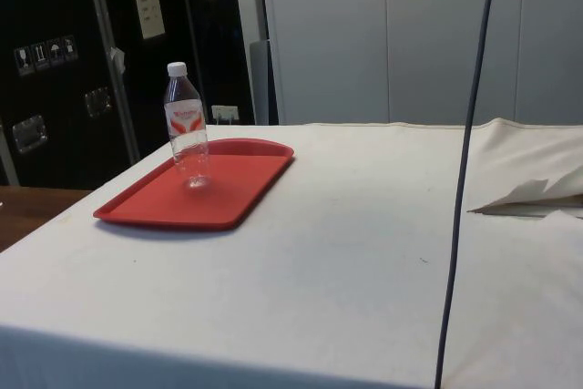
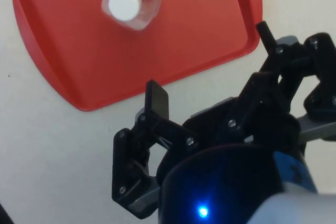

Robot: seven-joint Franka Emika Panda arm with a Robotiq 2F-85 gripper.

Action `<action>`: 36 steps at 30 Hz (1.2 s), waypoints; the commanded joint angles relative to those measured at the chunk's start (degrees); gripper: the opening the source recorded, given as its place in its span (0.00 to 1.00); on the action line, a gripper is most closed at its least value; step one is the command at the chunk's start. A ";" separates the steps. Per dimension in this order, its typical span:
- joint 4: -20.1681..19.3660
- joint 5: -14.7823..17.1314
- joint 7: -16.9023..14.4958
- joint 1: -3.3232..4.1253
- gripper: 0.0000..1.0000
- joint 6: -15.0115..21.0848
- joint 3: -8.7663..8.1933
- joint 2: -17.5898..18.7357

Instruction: Place the bottle upright on the tray.

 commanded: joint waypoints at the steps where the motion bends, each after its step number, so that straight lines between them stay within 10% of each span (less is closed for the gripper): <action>1: 0.17 -0.97 1.32 0.34 1.00 -0.63 -0.29 -0.11; 36: 2.01 -1.89 12.43 1.60 1.00 -5.21 1.72 -1.03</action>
